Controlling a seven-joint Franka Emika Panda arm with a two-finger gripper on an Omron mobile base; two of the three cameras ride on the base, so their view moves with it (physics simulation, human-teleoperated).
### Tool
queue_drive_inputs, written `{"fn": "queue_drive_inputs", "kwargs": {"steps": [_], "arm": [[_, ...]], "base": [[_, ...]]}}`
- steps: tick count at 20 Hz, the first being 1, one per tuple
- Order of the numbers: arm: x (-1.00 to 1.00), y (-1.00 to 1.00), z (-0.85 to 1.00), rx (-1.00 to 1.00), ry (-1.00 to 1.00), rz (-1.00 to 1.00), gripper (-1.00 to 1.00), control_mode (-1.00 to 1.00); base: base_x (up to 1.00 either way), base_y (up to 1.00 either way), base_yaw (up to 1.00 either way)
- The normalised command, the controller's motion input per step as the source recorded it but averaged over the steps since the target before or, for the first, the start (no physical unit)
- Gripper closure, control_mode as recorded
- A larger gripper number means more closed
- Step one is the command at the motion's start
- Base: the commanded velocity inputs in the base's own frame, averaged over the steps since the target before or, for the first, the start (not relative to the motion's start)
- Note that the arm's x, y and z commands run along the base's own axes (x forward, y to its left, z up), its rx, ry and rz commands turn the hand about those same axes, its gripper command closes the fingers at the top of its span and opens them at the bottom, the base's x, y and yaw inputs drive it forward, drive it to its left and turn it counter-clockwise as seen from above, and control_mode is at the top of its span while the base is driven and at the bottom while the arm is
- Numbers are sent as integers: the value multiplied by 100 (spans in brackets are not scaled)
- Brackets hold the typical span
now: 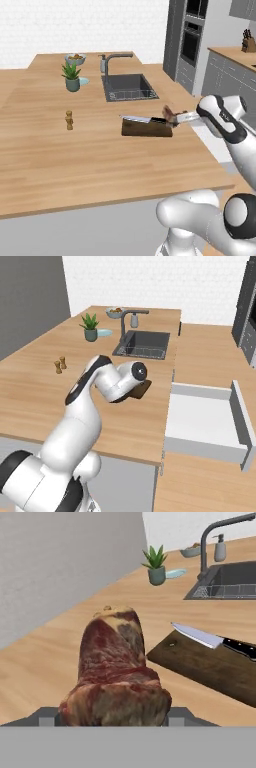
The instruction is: Pick up the knife from the drawer and place it on the cutting board. Then place the meat from the plate to the cutting board.
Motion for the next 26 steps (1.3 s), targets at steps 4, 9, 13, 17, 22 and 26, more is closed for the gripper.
{"fn": "queue_drive_inputs", "kwargs": {"steps": [4,9,13,17,22,26], "arm": [[42,9,-2,-4,1,5,100,-100],[28,18,-16,-4,0,0,100,-100],[27,24,-38,0,0,0,100,-100],[15,7,-43,0,-7,0,100,-100],[19,4,-41,0,-6,0,100,-100],[19,0,-24,0,-4,0,100,-100]], "base": [[0,0,0],[0,0,0],[0,0,0],[0,0,0],[0,0,0],[0,0,0]]}}
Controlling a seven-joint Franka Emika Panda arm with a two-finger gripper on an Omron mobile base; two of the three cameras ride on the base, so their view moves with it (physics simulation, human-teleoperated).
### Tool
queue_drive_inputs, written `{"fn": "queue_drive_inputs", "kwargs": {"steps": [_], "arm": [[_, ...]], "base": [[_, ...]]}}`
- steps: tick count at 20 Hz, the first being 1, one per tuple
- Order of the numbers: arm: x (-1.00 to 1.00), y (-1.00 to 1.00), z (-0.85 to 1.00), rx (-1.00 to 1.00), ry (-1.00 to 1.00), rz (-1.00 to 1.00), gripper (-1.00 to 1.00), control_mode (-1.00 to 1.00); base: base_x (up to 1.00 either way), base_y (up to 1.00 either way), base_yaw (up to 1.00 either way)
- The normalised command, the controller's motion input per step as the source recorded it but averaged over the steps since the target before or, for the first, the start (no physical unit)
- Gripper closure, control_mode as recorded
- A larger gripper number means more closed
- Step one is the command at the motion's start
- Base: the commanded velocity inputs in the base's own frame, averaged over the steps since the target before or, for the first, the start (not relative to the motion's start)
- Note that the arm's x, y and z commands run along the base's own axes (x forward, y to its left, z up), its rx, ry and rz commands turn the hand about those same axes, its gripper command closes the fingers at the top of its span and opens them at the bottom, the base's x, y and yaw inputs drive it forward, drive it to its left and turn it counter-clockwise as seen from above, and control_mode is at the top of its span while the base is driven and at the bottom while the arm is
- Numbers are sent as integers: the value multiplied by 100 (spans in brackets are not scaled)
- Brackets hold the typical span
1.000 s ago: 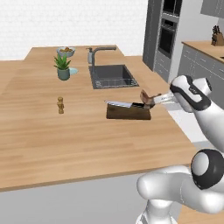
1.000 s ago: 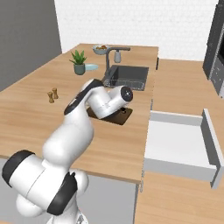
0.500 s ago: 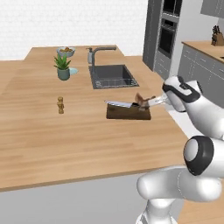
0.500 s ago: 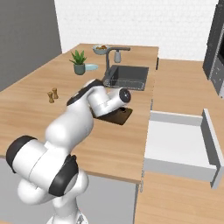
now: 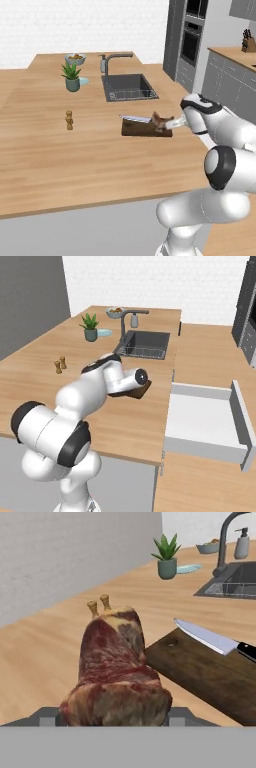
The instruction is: Pick up the knife from the drawer and place it on the cutting board. Then place the meat from the plate to the cutting board.
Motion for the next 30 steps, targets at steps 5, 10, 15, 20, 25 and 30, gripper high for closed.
{"fn": "queue_drive_inputs", "kwargs": {"steps": [5,10,15,20,25,30], "arm": [[23,0,-24,0,-2,0,100,-100],[30,0,-18,0,0,0,100,-100],[39,0,-21,0,0,0,100,-100],[37,0,-24,0,0,0,100,-100],[44,0,-21,0,0,0,100,-100],[39,0,-12,0,0,0,100,-100]], "base": [[0,0,0],[0,0,0],[0,0,0],[0,0,0],[0,0,0],[0,0,0]]}}
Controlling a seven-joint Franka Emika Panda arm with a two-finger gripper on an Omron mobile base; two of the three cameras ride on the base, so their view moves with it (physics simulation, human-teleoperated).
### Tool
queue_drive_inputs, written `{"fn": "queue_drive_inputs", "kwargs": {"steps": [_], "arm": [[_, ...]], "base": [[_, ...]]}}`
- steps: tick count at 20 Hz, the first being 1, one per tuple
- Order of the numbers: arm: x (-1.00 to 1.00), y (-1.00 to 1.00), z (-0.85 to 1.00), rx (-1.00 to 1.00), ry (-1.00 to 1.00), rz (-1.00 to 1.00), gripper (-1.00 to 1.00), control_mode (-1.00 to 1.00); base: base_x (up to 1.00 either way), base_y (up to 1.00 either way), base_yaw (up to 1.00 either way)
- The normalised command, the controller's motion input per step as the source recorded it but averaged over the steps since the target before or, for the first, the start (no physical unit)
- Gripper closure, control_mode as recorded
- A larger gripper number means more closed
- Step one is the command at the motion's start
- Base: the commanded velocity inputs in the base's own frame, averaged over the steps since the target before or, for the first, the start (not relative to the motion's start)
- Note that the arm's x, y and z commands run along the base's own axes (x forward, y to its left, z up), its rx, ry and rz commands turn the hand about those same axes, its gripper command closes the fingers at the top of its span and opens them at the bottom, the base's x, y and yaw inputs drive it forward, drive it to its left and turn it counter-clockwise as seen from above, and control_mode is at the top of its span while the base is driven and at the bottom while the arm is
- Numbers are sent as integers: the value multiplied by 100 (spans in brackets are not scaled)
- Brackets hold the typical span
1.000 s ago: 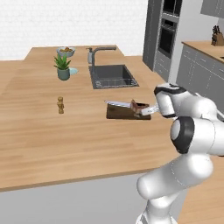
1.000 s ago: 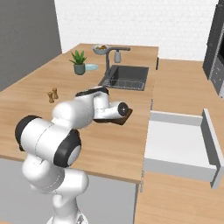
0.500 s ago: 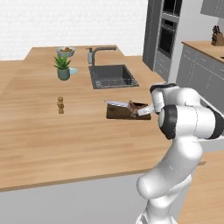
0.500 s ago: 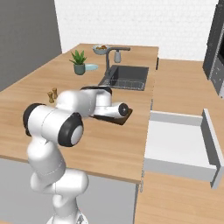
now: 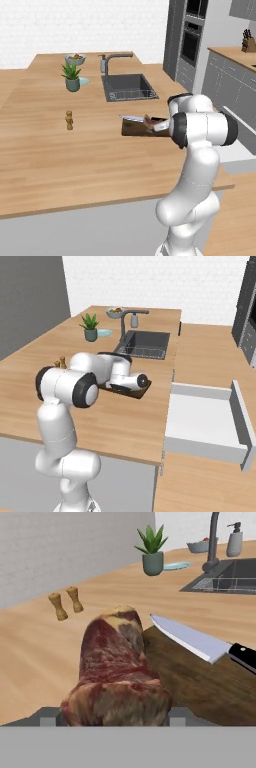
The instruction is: Pick up the knife from the drawer and place it on the cutting board. Then place the meat from the plate to the cutting board.
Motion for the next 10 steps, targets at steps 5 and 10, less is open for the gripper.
{"fn": "queue_drive_inputs", "kwargs": {"steps": [5,10], "arm": [[34,0,-12,0,0,0,100,-100],[38,0,-12,0,0,0,100,-100]], "base": [[0,0,0],[0,0,0]]}}
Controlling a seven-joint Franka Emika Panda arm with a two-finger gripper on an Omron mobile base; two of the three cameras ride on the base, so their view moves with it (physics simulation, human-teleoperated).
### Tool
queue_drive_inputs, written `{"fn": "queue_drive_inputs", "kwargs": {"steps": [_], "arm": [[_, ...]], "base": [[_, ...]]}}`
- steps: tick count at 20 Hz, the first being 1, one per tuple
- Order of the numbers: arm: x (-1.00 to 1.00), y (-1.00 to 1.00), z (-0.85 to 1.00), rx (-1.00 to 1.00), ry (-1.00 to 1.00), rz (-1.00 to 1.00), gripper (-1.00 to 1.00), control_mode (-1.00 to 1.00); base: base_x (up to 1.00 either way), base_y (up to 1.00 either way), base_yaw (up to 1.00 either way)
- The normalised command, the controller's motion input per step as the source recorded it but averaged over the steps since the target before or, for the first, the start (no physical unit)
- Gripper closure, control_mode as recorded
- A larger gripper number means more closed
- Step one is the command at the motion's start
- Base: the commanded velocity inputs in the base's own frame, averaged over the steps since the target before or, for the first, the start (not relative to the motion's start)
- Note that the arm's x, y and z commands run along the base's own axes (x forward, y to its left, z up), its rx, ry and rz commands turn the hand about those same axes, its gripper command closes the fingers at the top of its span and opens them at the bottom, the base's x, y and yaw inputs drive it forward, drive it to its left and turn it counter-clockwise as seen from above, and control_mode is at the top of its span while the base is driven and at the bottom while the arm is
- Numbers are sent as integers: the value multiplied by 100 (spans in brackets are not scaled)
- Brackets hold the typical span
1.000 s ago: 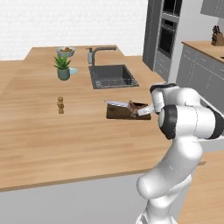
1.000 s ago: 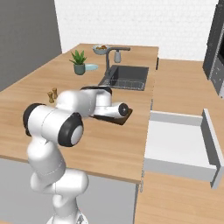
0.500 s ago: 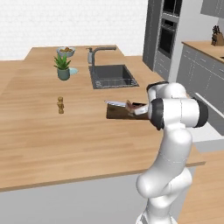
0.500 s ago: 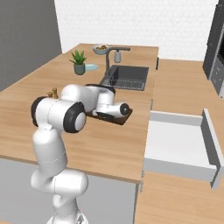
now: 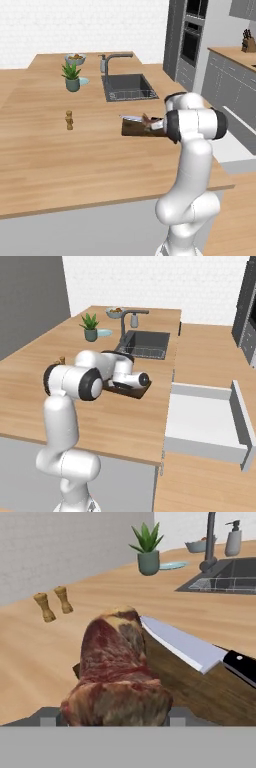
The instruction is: Pick up the knife from the drawer and place it on the cutting board. Then place the meat from the plate to the cutting board.
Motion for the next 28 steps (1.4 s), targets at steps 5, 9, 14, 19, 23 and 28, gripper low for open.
{"fn": "queue_drive_inputs", "kwargs": {"steps": [5,9,14,19,23,28], "arm": [[36,0,-16,0,-2,0,100,-100],[32,0,-18,0,-4,0,-100,-100],[17,0,-4,0,-8,0,-100,-100],[4,0,0,0,-4,0,-100,-100],[-4,0,13,0,-5,0,-100,-100],[-20,0,62,0,-12,0,-100,-100]], "base": [[0,0,0],[0,0,0],[0,0,0],[0,0,0],[0,0,0],[0,0,0]]}}
